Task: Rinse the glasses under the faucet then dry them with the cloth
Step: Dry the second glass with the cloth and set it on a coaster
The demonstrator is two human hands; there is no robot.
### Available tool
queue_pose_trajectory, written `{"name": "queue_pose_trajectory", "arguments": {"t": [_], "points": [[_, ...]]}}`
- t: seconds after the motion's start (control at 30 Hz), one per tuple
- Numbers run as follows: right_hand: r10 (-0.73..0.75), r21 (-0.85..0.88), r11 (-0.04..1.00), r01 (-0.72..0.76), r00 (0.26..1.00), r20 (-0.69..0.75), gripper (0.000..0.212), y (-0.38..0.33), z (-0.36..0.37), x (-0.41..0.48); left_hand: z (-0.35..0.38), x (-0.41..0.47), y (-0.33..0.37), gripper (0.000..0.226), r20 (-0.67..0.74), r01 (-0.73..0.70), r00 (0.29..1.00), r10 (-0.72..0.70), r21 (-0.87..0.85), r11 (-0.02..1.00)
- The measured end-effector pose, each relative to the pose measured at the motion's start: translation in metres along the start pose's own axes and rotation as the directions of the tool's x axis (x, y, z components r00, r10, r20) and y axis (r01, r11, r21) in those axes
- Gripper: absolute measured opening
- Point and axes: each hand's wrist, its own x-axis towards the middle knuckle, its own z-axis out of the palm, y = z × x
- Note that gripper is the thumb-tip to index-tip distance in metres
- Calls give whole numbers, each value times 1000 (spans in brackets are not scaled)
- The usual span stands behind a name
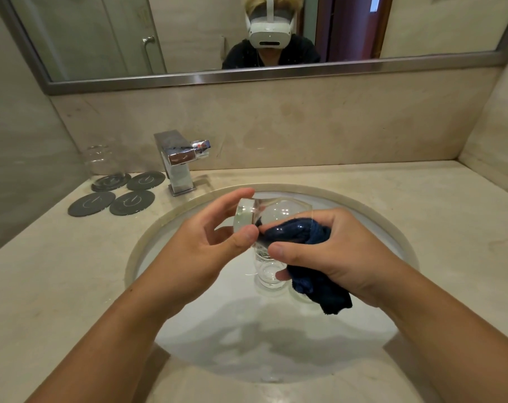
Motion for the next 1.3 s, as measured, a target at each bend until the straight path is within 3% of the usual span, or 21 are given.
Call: {"name": "queue_pose_trajectory", "arguments": {"t": [0.1, 0.27, 0.33, 0.43, 0.57, 0.77, 0.87, 1.0, 1.17, 1.3], "points": [[-28, -48, 998, 27, 999, -16, 16, -1, -1, -1, 3, 3, 0, 53, -39, 71, 996, -77, -128, 989], [-46, -110, 993, 43, 999, -26, 17, -3, -1, -1, 3, 4, -1, 43, -70, 50, 996, -55, -70, 996], [-30, -51, 998, 31, 1000, 5, 21, -2, -1, 0, 2, 2, -1, 43, -61, 21, 998, -24, -48, 999], [23, 75, 997, -24, 1000, 21, 35, -3, 1, -2, 1, 0, 2, 60, -34, -38, 999, 38, 10, 999], [30, 114, 993, -29, 999, -13, 33, -5, 4, -2, 0, 0, 0, 62, -5, -67, 998, 67, 2, 998], [-57, -21, 998, 56, 997, -44, 18, -8, 4, -5, 4, 6, 0, 55, -48, 94, 994, -103, -161, 983], [-61, -64, 996, 59, 997, -37, 21, -7, 1, -4, 3, 5, -1, 48, -55, 73, 995, -80, -119, 990], [-44, 30, 999, 44, 999, -3, 37, -6, 1, -3, 2, 3, 1, 35, -23, 0, 1000, -1, -71, 998], [-49, 54, 997, 49, 999, 2, 36, -5, -1, -2, 0, 0, 3, 56, 27, -55, 998, 54, 4, 999], [-59, 26, 998, 60, 998, -31, 34, -5, -1, -2, 2, 2, -1, 60, 9, 24, 1000, -23, -66, 998]]}}
